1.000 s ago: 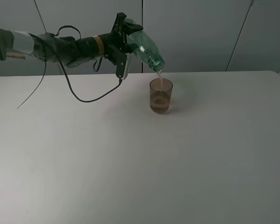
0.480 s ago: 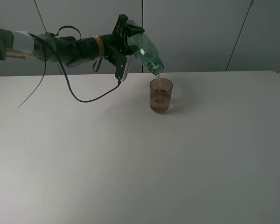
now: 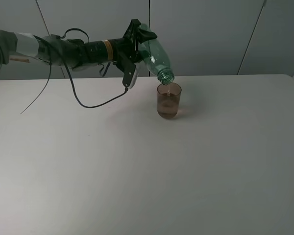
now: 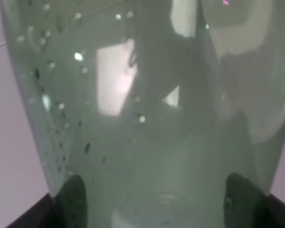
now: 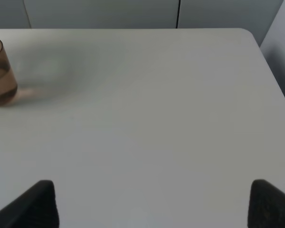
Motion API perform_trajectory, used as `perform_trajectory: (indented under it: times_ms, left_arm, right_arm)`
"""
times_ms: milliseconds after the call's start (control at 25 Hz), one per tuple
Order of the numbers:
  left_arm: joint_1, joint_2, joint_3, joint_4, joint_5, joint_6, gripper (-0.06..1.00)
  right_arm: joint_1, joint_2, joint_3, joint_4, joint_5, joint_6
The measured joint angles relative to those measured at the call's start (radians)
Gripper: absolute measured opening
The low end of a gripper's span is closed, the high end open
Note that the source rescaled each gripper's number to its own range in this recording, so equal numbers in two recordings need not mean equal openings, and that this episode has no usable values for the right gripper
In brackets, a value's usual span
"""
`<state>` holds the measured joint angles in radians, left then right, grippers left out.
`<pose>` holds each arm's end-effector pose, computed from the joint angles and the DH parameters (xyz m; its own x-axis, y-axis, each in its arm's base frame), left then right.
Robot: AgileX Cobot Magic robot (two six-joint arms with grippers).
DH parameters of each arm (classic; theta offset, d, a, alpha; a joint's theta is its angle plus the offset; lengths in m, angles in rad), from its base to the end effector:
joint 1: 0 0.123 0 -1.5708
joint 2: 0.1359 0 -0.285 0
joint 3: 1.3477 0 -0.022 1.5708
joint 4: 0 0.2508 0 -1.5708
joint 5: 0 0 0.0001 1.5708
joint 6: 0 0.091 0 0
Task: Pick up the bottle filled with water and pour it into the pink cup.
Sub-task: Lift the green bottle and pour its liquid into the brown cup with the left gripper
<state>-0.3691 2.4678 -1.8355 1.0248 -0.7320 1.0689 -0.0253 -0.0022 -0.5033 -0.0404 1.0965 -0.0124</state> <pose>0.4895 -0.2450 0.1496 0.8034 0.5052 0.3150 -0.2156 -0.2463 0.9449 -0.0072 -0.0031 0.2754 -0.4838 -0.0186 -0.8750 0.0418 0.9981 -0.0444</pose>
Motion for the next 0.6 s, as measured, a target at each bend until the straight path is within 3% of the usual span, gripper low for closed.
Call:
perform_trajectory:
  times_ms: [600]
  left_arm:
    - [-0.007, 0.000, 0.000, 0.016, 0.012, 0.078, 0.00]
  right_arm:
    - [0.000, 0.000, 0.000, 0.000, 0.000, 0.000]
